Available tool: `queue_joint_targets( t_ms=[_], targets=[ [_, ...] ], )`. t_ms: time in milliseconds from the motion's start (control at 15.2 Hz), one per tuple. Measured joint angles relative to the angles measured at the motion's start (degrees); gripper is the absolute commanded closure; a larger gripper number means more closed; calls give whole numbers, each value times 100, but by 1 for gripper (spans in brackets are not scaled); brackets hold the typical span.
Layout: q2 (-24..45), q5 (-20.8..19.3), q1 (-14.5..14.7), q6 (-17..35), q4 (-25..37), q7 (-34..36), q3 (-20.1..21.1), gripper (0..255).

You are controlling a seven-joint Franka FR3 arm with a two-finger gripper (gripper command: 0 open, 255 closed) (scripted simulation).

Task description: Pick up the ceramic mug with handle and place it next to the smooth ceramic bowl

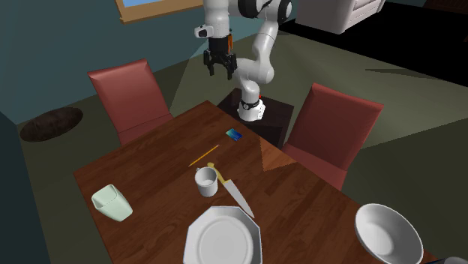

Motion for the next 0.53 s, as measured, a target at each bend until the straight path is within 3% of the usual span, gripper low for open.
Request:
queue_joint_targets(
  t_ms=[528],
  targets=[
    [1067, 134, 78, 770, 201, 559, 497, 0]
  ],
)
